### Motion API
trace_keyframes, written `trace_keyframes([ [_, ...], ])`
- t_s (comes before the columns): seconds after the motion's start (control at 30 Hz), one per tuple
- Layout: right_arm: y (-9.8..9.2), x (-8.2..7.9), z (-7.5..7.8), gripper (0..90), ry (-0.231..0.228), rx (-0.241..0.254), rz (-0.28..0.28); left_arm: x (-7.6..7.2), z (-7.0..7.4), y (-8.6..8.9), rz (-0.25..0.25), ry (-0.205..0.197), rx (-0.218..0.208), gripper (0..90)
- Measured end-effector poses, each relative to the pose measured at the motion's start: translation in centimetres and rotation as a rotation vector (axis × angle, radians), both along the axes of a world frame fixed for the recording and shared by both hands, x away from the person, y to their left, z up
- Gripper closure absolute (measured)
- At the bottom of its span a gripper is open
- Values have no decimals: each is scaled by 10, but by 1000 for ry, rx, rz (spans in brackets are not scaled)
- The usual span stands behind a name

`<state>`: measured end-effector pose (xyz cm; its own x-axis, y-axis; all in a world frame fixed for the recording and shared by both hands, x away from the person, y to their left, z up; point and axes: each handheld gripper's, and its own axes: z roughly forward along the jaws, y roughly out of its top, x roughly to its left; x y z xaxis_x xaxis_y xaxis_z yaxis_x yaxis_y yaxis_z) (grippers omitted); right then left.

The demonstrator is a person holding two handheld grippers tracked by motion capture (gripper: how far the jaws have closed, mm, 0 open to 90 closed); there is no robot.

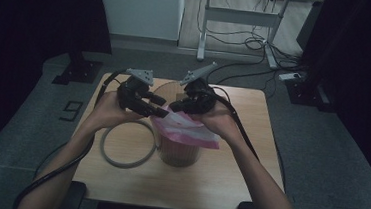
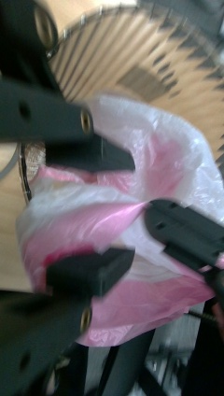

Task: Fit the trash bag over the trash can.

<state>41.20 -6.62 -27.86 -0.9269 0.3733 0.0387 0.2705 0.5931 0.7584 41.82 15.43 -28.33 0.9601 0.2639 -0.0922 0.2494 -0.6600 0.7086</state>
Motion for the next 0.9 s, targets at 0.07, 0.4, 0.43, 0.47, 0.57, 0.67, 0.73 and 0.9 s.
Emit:
trace_keyframes([
  [0.07, -2, 2, 0, 881, 2, 0, -5, 2, -1, 0, 0, 7, 2, 671],
  [0.4, -10, -6, 17, 595, 11, 18, 11, 10, -1, 4, 54, 0, 13, 842],
  [0.43, -6, -9, 18, 538, 18, 9, 39, 10, -1, 4, 56, 0, 11, 840],
  [0.47, -3, -10, 18, 513, 19, 6, 56, 10, 0, 4, 55, 0, 10, 840],
  [0.57, 8, -13, 13, 482, 31, 0, 100, 8, 1, 3, 55, -4, 8, 838],
  [0.67, 20, -15, 7, 651, 39, -24, 129, 7, 3, 4, 57, -12, -3, 837],
  [0.73, 25, -15, 2, 866, 25, -61, 123, 6, 5, 5, 63, -23, -11, 838],
  [0.9, 10, -12, 0, 889, 5, -128, 45, 4, 9, 24, 121, -68, 3, 861],
])
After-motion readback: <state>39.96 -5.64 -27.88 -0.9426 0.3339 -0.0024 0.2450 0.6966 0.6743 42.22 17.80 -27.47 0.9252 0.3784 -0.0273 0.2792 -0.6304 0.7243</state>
